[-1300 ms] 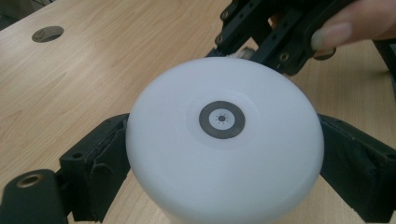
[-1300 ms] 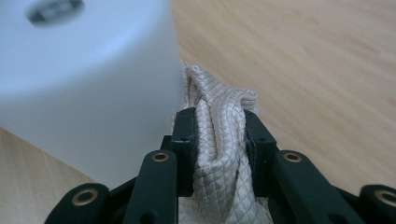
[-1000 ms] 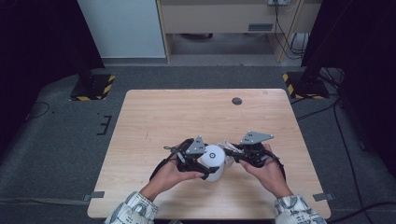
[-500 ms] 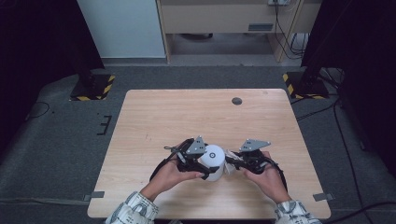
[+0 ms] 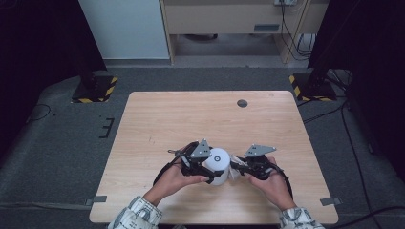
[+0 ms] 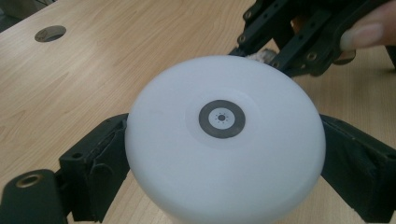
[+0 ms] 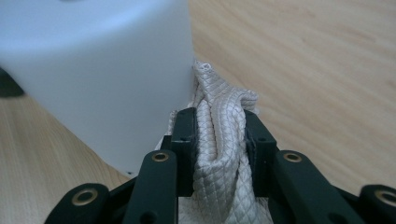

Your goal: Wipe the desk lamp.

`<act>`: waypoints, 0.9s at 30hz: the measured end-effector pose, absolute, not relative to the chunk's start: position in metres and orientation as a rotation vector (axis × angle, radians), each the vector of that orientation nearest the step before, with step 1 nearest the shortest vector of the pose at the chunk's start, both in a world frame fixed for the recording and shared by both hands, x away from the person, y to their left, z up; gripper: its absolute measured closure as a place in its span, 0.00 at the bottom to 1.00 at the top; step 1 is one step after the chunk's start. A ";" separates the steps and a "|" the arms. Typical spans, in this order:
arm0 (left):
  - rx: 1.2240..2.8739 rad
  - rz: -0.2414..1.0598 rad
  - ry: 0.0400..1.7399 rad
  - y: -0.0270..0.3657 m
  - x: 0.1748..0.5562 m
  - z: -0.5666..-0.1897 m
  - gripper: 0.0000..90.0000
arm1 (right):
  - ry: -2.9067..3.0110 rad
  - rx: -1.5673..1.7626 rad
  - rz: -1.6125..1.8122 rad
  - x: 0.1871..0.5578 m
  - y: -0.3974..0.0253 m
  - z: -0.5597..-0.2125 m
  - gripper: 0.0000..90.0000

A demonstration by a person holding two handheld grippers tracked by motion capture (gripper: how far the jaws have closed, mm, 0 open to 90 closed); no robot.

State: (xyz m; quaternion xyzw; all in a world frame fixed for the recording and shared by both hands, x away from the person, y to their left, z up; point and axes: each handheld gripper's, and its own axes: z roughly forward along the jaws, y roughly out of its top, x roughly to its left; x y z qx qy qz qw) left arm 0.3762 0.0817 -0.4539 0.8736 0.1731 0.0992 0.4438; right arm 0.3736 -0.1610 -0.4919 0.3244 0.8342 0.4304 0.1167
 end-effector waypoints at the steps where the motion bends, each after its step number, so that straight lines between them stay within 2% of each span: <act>1: 2.167 0.246 0.429 0.082 0.376 -0.454 0.09 | 2.454 0.960 1.250 0.374 -0.161 -0.496 0.79; 5: 2.173 0.248 0.429 0.081 0.377 -0.453 0.09 | 2.450 0.971 1.254 0.373 -0.163 -0.496 0.79; 15: 2.184 0.250 0.429 0.080 0.377 -0.453 0.09 | 2.339 0.928 1.400 0.358 -0.173 -0.463 0.79; 27: 2.196 0.254 0.418 0.080 0.377 -0.452 0.09 | 2.421 0.945 1.328 0.359 -0.168 -0.491 0.79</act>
